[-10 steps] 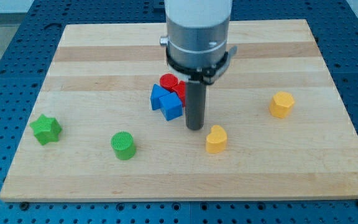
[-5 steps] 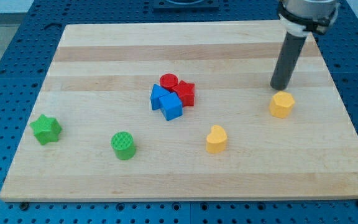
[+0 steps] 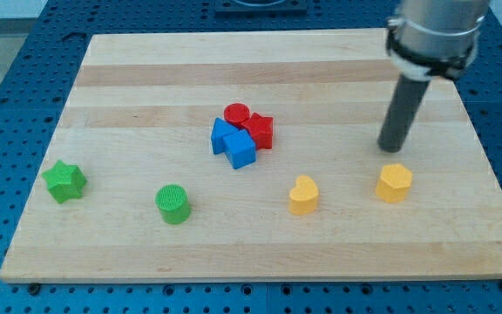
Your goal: Push yellow hexagon towards yellow heart
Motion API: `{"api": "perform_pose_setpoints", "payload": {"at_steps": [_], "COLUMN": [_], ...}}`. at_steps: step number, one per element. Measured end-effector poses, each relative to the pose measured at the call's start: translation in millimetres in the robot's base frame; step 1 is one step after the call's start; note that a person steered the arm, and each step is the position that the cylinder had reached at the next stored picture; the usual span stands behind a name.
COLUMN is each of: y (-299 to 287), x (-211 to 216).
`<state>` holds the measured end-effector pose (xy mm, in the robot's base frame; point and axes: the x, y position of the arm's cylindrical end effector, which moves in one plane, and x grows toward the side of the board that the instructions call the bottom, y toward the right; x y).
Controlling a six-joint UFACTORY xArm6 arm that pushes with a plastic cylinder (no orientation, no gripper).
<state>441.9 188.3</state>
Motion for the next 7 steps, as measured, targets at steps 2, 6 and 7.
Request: {"api": "perform_pose_setpoints", "payload": {"at_steps": [2, 6, 7], "y": [38.1, 21.4, 37.8], "x": [31.3, 35.5, 49.9]}}
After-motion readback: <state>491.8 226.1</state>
